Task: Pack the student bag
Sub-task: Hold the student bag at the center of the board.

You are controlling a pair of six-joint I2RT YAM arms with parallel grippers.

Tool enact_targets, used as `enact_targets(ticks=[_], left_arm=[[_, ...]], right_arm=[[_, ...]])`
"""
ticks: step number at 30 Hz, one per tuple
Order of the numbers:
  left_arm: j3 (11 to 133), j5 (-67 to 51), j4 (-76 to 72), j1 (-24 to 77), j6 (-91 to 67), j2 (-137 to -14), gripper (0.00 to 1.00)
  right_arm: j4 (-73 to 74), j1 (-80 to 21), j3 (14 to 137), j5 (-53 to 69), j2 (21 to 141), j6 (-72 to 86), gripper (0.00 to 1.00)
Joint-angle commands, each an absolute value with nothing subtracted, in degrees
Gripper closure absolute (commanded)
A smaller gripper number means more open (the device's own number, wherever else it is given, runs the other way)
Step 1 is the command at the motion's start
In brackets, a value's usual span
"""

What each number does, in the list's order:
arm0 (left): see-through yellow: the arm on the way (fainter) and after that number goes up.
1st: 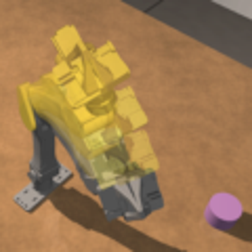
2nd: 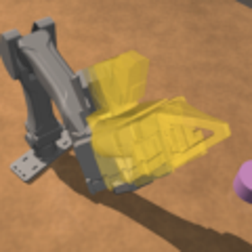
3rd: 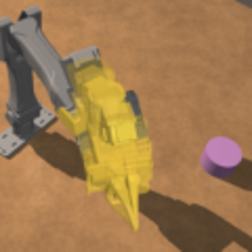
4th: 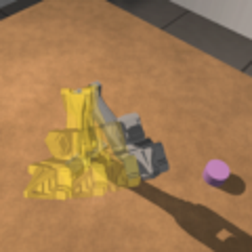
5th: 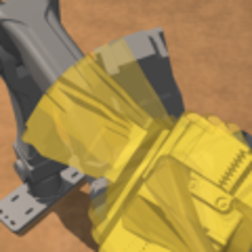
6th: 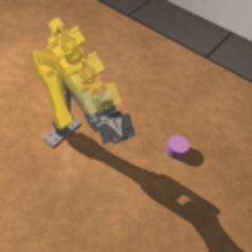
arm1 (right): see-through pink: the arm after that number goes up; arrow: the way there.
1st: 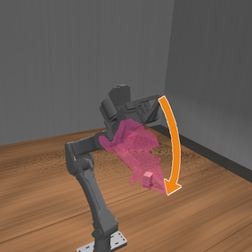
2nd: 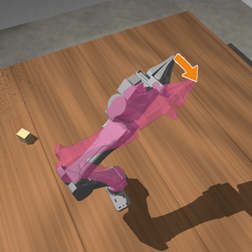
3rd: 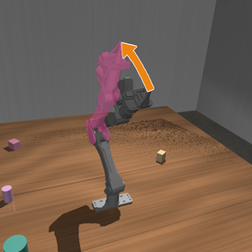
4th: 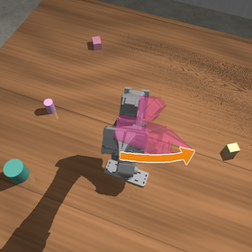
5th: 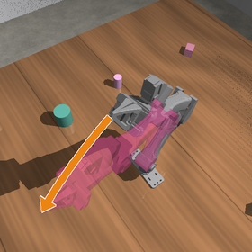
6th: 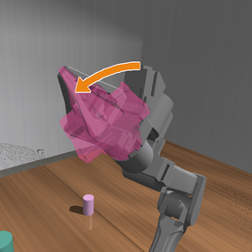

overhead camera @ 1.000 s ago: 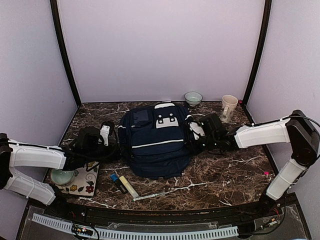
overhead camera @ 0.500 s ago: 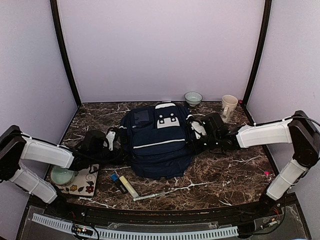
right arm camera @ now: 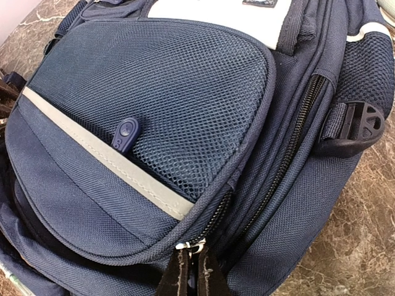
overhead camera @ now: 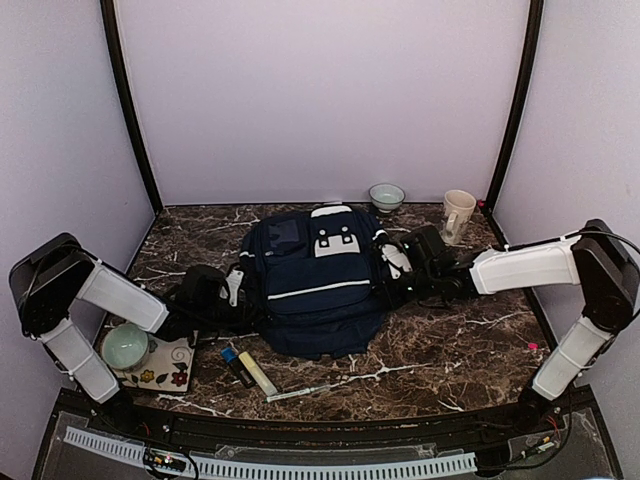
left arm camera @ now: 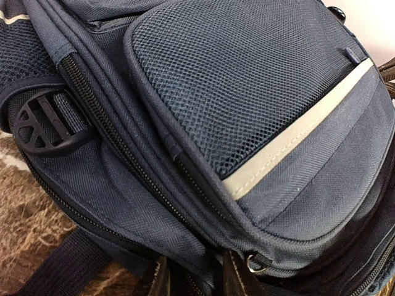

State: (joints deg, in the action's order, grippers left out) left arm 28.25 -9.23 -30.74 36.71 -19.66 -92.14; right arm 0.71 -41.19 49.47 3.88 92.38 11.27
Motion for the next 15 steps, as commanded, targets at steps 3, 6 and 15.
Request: enact_targets(ticks=[3,6,15], left_arm=[[30.0,-16.3,-33.5,37.1,-19.0,-96.5,0.7],[30.5,-17.7,-34.3,37.1,-19.3,-97.4,0.71],[32.8,-21.0,-36.3,37.1,-20.1,-101.3,0.73]], right_arm=[[1.0,-41.0,51.4,6.8,93.4,12.9,1.0],[1.0,-41.5,51.8,8.3,93.8,12.9,1.0],[5.7,-45.4,57.1,8.5,98.2,10.2,1.0]])
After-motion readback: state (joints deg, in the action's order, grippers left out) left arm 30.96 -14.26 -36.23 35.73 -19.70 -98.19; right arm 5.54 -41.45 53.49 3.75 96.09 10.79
